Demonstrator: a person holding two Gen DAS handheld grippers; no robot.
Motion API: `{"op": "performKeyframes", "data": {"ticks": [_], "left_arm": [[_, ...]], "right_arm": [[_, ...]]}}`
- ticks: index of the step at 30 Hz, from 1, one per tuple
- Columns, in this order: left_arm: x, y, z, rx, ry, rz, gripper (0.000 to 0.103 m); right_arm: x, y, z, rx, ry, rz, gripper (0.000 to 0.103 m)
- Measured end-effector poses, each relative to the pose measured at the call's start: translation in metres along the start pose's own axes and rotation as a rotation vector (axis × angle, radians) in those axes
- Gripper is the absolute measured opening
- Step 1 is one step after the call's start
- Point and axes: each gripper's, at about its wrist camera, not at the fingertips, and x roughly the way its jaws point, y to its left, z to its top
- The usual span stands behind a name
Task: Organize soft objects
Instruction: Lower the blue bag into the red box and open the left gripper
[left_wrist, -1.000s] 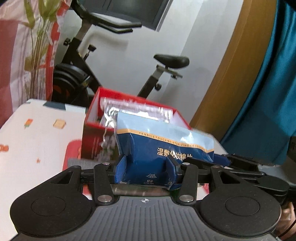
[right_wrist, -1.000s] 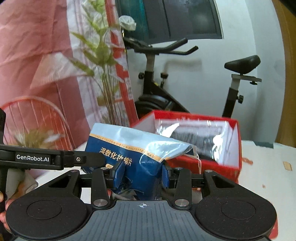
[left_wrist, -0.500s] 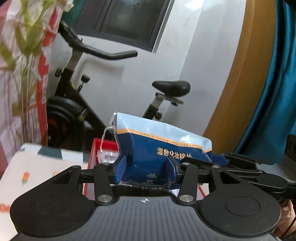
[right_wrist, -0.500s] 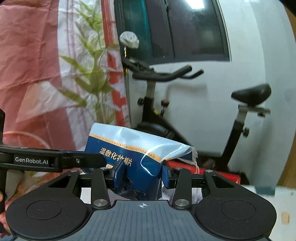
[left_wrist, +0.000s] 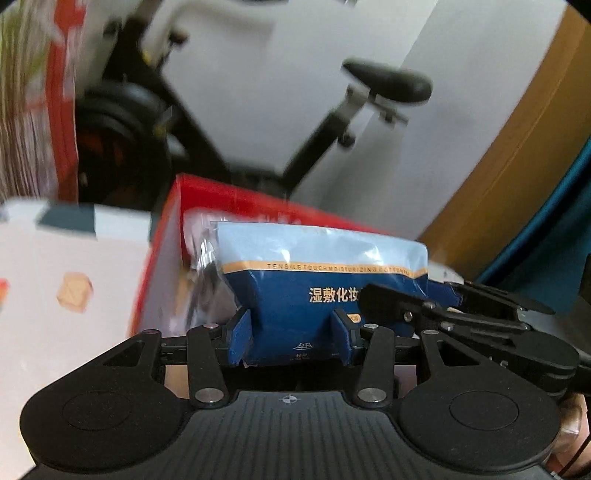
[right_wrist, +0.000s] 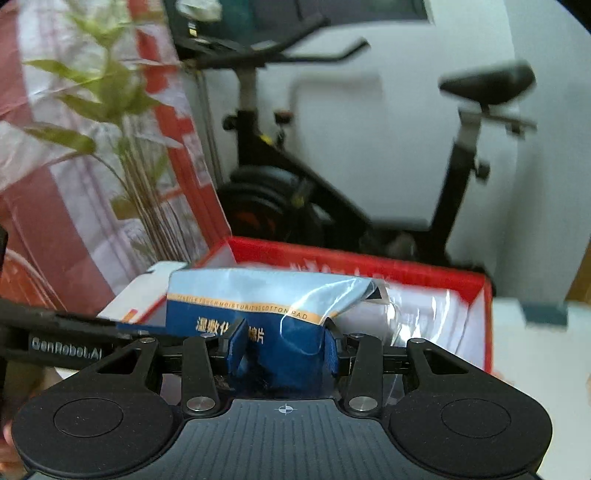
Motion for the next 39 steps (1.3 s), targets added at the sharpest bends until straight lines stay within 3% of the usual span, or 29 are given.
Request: {"op": "performKeyframes", "data": {"ticks": [8,20,25,31,34,36,39], "left_arm": [[0.031,0.024,-0.007,-0.045,0.111,-0.018,0.050],[0.028,0.026,-0.012,-0.033,0.117,-0.002,0.051],[0.015,0.020,-0.012,-0.014,0.077,0.002,0.058],[-0.021,0.004,-0.018,0.073,-0.026,0.040,0.061],[-0.038,-0.004,-0.024,0.124,-0.078,0.075,0.074],[-0.051,-0.010,-0.031,0.159,-0.118,0.104,0.088],[-0.068,-0.016,-0.040,0.190,-0.160,0.128,0.097]], "right_arm": [[0.028,-0.019,-0.026,0.132,0.137,-0.002,0.041],[0.038,-0.021,-0.036,0.193,0.241,-0.035,0.046],[0.019,-0.021,-0.038,0.232,0.189,-0.018,0.062],[-0.021,-0.002,-0.039,0.057,0.064,-0.084,0.086],[-0.041,0.008,-0.043,-0.009,-0.007,-0.109,0.094],[-0.053,0.012,-0.048,-0.047,-0.044,-0.123,0.099],[-0.067,0.017,-0.057,-0.058,-0.084,-0.126,0.103]]}}
